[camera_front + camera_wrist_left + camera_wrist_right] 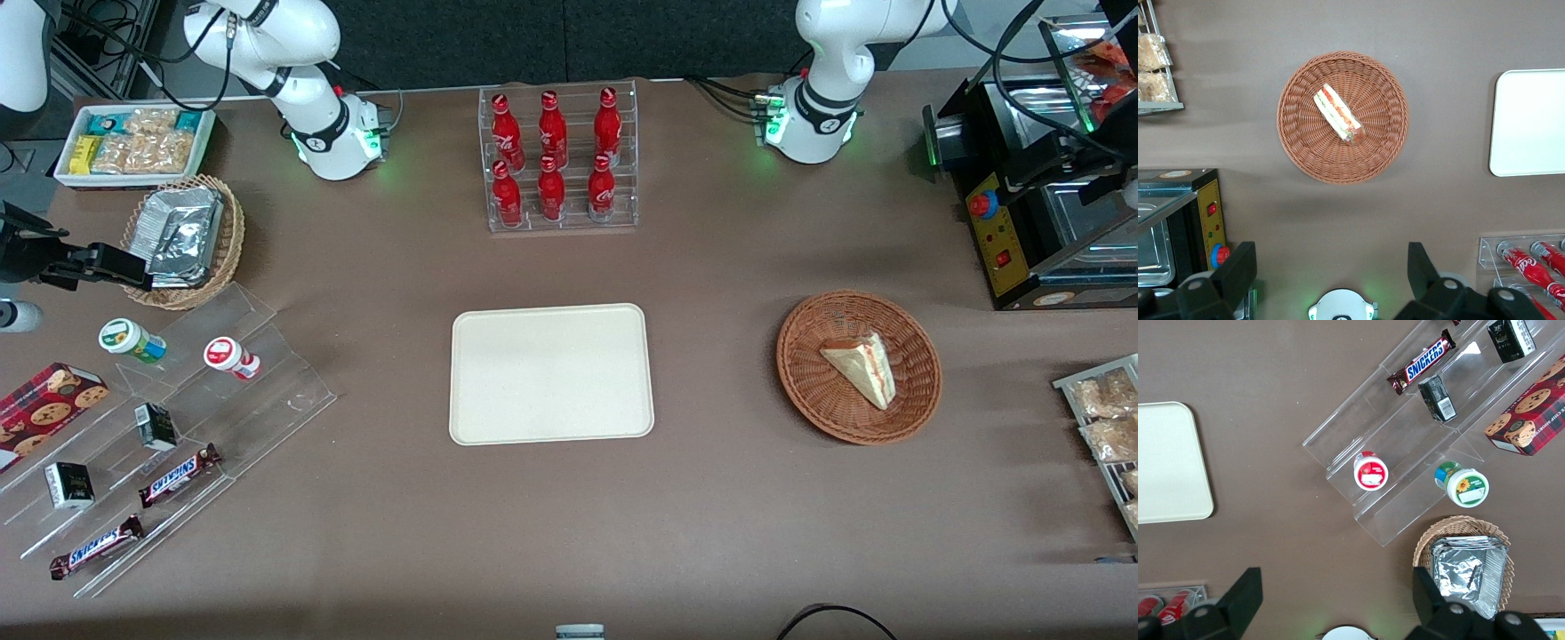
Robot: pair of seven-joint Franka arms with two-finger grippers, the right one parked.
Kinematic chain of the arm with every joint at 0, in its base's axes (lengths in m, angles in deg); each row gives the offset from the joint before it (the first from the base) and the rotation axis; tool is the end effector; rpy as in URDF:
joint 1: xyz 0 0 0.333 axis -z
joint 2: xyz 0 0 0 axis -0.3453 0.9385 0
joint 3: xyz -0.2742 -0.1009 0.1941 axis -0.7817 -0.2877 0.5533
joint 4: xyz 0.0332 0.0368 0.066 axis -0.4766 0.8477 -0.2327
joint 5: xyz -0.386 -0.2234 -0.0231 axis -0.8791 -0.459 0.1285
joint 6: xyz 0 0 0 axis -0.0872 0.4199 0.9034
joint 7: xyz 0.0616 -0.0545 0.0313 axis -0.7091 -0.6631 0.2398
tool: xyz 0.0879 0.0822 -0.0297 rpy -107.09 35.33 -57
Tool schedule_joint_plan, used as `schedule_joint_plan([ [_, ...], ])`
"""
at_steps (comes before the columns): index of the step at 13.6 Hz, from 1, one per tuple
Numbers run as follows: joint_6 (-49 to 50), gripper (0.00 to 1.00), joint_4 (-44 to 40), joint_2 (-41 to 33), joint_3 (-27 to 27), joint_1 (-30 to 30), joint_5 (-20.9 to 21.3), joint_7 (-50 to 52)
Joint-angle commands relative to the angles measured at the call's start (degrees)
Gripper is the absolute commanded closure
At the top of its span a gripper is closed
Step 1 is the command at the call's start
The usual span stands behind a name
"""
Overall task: Place sandwich from basket to tray
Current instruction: 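Move the left gripper down over the wrapped sandwich in the wicker basket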
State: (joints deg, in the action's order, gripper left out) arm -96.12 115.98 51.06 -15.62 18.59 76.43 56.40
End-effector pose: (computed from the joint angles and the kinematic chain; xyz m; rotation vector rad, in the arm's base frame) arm 0.5553 0.0151 0.6915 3.0886 0.0042 -0.1051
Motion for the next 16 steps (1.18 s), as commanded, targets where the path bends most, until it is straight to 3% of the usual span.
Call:
schedule_joint_plan([
  [1, 0.5, 0.00, -0.6, 0.2, -0.2, -0.1, 0.0, -1.1],
  [4, 0.1, 0.00, -0.9, 2.5, -0.2, 0.0, 1.5, 0.3],
  [8, -5.4, 0.00, 2.1, 9.0, -0.3, 0.1, 3.0, 18.6],
  [13, -27.5, 0.00, 19.4, 9.7, -0.5, 0.5, 3.1, 44.1],
  [16, -43.3, 0.00, 31.4, 9.7, -0.4, 0.8, 3.0, 48.6],
])
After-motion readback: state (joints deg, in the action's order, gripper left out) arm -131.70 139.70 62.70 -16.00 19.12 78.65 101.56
